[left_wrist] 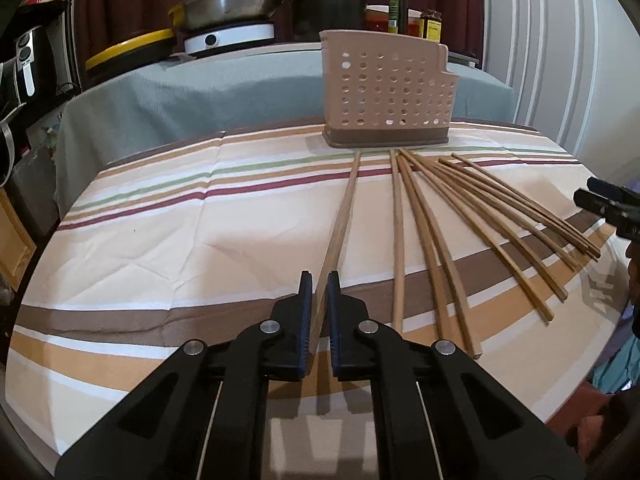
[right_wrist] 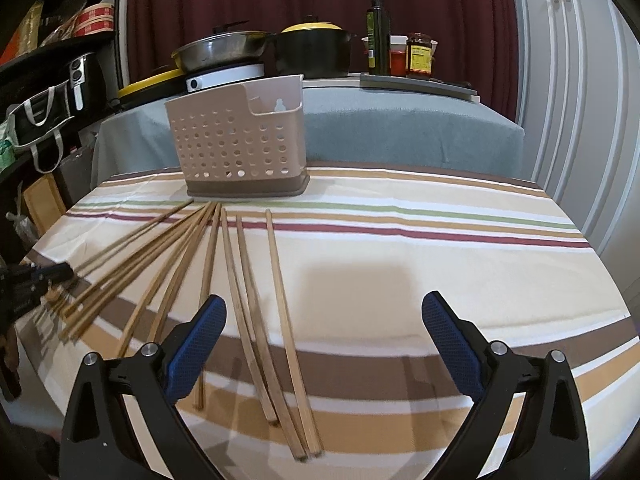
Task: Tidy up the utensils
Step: 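Lower the left tool toward the chopsticks while the right tool lowers toward another chopstick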
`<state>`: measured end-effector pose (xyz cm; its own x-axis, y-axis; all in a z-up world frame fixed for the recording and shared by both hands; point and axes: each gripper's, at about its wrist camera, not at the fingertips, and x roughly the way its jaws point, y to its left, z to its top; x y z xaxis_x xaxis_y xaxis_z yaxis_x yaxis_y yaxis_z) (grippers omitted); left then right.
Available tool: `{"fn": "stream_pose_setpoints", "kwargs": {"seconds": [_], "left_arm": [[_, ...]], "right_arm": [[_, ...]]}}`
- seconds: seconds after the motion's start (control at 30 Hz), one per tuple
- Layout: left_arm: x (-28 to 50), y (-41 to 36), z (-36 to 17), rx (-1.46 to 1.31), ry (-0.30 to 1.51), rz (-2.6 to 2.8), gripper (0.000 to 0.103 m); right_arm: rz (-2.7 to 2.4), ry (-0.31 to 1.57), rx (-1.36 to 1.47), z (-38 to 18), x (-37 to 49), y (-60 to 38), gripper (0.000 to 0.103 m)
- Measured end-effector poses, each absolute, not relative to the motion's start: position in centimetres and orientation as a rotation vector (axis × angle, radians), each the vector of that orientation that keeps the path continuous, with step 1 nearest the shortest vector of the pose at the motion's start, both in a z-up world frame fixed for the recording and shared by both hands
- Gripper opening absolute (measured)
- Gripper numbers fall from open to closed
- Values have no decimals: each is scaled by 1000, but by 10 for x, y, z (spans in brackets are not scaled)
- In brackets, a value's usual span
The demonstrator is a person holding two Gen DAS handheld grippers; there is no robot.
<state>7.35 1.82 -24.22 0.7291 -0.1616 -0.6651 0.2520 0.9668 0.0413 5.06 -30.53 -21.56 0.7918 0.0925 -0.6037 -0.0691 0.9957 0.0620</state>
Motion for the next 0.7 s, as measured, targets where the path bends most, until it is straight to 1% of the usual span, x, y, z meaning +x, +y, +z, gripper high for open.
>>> {"fn": "stream_pose_setpoints", "kwargs": {"seconds": [0.03, 0.07, 0.1, 0.13, 0.2, 0.3, 0.5, 0.7], "left_arm": [[73, 17, -241, 136, 719, -229, 8], [72, 16, -241, 138, 718, -228, 8], [71, 16, -241, 138, 717, -228, 8], [70, 16, -241, 138, 718, -228, 8], [68, 14, -241, 143, 717, -225, 8], [66, 14, -240, 148, 713, -222, 8], [63, 12, -240, 158, 708, -222, 8], [61, 12, -241, 156, 706, -217, 8]], "right_arm": [[94, 650, 34, -217, 49, -306, 91], [108, 653, 32, -219, 47, -306, 78], [121, 660, 33, -222, 46, -307, 60], [126, 669, 35, -224, 45, -308, 53], [143, 674, 45, -229, 43, -310, 51], [162, 668, 22, -235, 37, -306, 42], [175, 659, 7, -241, 28, -305, 31], [176, 648, 2, -243, 19, -311, 29]]}}
